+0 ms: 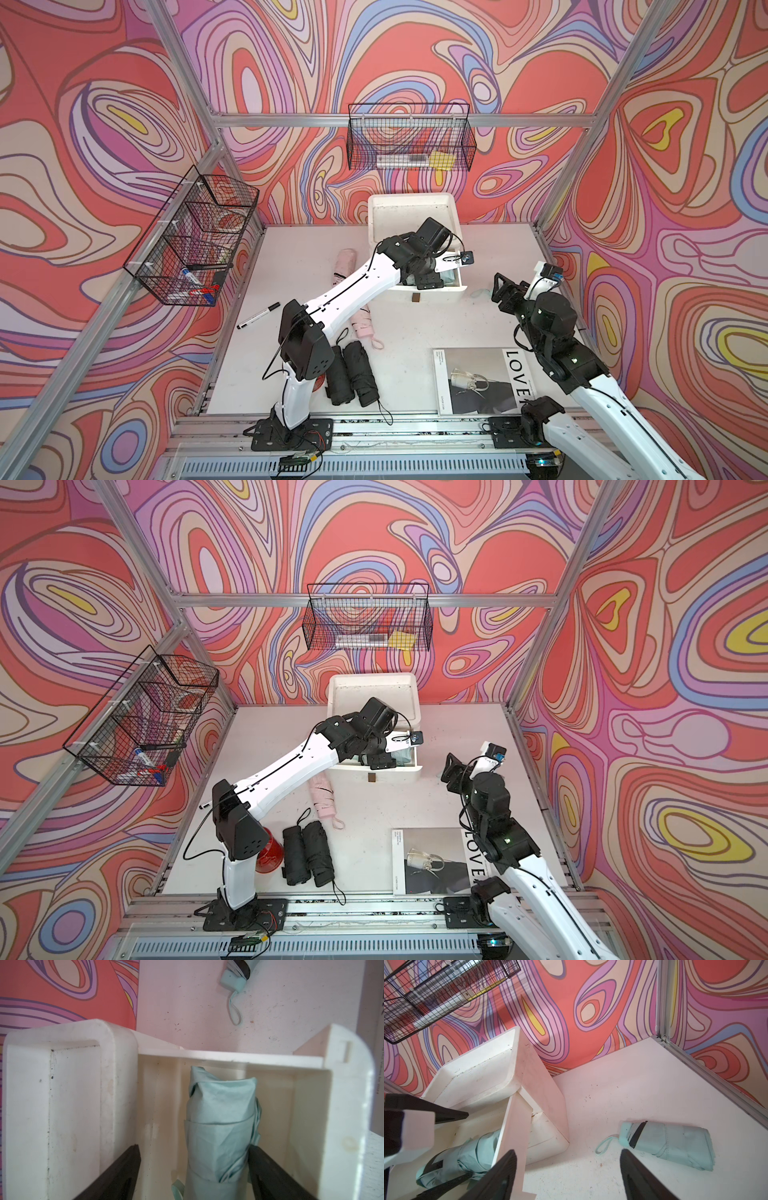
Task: Place the umbrella in the drawer by color
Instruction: Place the umbrella in the drawer.
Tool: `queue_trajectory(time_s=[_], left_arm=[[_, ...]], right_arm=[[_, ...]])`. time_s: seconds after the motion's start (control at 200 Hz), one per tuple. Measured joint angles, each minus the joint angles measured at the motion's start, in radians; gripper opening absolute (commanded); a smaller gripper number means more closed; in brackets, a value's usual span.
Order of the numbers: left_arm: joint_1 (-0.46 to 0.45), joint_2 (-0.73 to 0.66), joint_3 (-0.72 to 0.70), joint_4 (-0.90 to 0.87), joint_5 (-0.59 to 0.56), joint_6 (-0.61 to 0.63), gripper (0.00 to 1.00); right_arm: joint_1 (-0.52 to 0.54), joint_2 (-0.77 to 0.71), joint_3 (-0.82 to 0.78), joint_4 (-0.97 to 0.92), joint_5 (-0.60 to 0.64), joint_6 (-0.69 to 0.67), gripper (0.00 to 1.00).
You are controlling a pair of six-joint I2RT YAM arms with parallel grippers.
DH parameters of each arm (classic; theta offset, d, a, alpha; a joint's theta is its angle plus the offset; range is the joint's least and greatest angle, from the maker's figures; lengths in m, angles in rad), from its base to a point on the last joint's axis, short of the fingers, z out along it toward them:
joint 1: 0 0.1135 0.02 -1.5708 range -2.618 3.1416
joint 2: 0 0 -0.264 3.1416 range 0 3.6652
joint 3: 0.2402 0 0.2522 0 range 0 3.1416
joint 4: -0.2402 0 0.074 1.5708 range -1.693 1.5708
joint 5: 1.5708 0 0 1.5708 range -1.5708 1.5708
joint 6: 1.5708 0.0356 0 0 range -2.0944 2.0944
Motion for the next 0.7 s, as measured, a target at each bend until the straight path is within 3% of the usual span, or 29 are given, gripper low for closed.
queue_trajectory(time_s=[0.195,0.371,0.576,0.701], left_arm=[[0.000,-0.056,-0.023,0.068,0.036,-0.138,0.89],[0.000,-0.244,-0.111,0.174,0.085,-0.333,0.98],[-0.001,-0.633,-0.568,0.510,0.016,-0.636,0.99],[0.000,-0.750,-0.805,0.653,0.045,-0.793,0.99]], right_arm=[[0.000,0.151,0.071,-0.045,0.010,0.064,0.88],[-0.030,0.353,0.134,-0.099,0.008,0.142,0.90],[-0.117,0.454,0.141,-0.131,0.007,0.296,0.98],[-0.187,0.493,0.142,-0.172,0.012,0.388,0.98]])
